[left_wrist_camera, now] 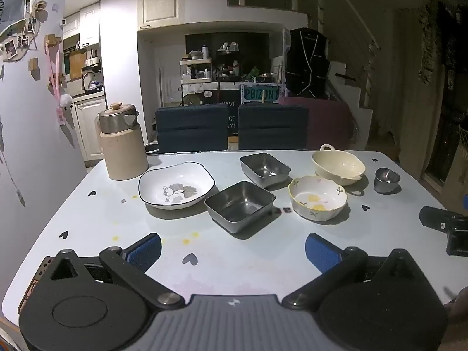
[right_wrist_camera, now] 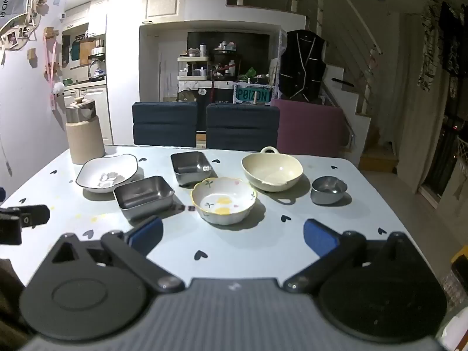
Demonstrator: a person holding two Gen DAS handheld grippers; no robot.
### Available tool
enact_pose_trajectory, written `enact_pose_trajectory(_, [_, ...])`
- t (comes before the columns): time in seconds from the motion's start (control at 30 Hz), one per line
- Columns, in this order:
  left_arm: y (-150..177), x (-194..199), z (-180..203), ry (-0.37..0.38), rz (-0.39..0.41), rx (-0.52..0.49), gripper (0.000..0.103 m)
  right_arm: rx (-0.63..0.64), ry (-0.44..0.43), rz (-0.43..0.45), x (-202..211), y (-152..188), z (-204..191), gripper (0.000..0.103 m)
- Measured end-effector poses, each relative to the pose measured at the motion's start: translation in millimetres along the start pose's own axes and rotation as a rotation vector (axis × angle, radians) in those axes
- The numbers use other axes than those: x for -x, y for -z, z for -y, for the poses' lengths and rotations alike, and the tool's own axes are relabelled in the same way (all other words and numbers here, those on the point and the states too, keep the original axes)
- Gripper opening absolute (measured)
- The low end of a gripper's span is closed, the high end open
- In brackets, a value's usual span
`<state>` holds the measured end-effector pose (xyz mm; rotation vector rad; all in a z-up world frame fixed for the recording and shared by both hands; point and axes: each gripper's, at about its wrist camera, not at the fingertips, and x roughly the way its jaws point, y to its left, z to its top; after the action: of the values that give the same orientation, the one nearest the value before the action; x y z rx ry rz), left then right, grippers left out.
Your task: Organize plates and bowls
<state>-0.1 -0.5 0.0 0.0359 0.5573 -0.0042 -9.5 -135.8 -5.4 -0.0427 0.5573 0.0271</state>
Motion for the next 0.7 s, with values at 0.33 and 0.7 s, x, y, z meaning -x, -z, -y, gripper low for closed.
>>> enact_pose_trajectory(0.33, [1.0,-3.9,4.2,-0.001,-0.008,0.013,0.103,0.0,0.001,0.004,0.4,0.0,-0.1,0.103])
enact_pose_trajectory(0.7, [1.4,-4.0,0.5,0.007,-0.012,0.016,0.103,-0.001,0.001,0.003,-0.9,0.2,-0.7,0.103])
